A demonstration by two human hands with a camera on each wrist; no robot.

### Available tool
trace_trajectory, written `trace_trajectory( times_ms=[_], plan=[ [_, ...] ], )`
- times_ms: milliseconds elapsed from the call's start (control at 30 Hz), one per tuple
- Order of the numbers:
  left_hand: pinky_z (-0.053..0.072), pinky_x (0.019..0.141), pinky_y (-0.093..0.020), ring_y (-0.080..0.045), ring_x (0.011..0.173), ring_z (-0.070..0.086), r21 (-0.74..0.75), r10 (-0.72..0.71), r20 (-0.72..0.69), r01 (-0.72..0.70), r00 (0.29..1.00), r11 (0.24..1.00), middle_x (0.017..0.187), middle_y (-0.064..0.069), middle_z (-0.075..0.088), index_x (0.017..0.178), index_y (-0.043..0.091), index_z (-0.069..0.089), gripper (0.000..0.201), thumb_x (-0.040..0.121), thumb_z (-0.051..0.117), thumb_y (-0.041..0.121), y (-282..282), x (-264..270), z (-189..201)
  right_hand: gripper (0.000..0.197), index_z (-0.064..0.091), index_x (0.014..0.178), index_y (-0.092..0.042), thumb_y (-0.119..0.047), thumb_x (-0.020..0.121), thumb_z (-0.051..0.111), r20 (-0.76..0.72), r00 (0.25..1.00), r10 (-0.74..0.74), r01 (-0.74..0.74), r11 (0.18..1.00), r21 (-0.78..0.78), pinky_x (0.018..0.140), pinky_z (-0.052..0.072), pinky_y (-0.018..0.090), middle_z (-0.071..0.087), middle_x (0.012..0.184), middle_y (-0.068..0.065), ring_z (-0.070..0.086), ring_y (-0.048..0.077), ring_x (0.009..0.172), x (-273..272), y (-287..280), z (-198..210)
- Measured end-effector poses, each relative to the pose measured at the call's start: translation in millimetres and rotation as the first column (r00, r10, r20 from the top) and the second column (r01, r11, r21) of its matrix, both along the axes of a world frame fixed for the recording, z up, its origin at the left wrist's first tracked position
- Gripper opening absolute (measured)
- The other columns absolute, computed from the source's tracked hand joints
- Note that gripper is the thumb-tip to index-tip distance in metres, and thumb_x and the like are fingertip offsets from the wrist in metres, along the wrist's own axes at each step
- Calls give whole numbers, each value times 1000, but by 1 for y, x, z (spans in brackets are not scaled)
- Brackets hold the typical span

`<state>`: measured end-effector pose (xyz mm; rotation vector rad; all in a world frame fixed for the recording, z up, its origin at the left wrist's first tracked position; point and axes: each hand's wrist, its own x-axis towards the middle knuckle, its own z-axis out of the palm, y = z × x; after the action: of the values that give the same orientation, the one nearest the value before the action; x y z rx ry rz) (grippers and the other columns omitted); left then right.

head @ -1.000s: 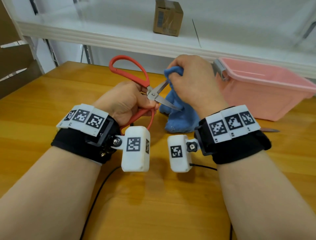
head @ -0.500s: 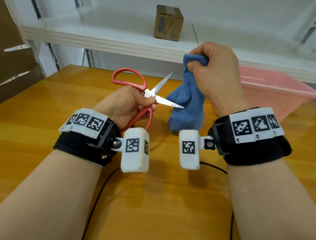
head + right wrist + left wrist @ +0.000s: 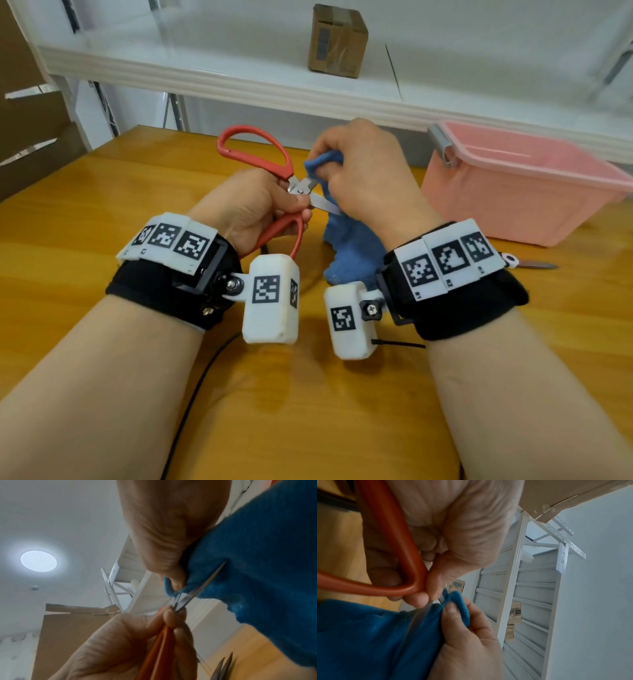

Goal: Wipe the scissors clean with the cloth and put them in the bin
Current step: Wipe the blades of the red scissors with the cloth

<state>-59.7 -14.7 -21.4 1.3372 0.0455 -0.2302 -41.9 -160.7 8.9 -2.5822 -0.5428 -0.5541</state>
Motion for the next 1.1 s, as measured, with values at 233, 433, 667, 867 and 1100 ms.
trace_trajectory(
  times_ms=[233, 433, 667, 867, 1100],
  plan=[
    [57, 55, -27, -15, 56, 65, -22, -17, -14, 17, 1000, 1000, 76, -12, 61, 116, 1, 52, 30, 88, 54, -10, -2, 1, 0, 14, 69, 87, -24, -12, 86, 63, 43, 992, -119, 109, 976, 189, 75, 54, 36, 65, 101, 4, 63, 20, 91, 10, -16, -2],
    [58, 63, -29, -17, 62, 64, -66, -11, -14, 10, 1000, 998, 79, -12, 59, 89, 4, 53, 14, 86, 57, -8, 5, 2, 2, 16, 71, 101, -20, -13, 91, 60, 180, 969, -172, 142, 976, 167, 78, 47, 29, 59, 112, 7, 57, 17, 96, 11, -28, 7],
    [57, 64, -29, -17, 62, 66, -29, -41, 9, 41, 999, 999, 77, -13, 59, 92, 7, 50, 17, 88, 56, -8, 4, 4, -3, 15, 76, 96, -20, -17, 86, 66, 329, 944, 35, -70, 993, 95, 81, 53, 42, 63, 105, 4, 62, 22, 98, 0, -23, 9],
    [55, 58, -27, -15, 62, 62, 9, -21, 21, 21, 1000, 1000, 66, -6, 60, 79, 7, 56, 20, 90, 52, -9, 3, 5, -5, 20, 75, 110, -24, -20, 93, 65, 51, 989, 141, -129, 974, -187, 86, 47, 35, 56, 114, 3, 56, 20, 103, 0, -5, 2],
    [55, 55, -27, -16, 62, 64, 55, 0, 5, 0, 1000, 999, 84, -13, 62, 103, -1, 60, 19, 88, 54, -10, 4, 7, -8, 19, 77, 110, -21, -19, 93, 69, -27, 982, 188, -190, 960, -207, 82, 41, 22, 57, 108, -5, 56, 15, 103, 2, -3, -3]
  ],
)
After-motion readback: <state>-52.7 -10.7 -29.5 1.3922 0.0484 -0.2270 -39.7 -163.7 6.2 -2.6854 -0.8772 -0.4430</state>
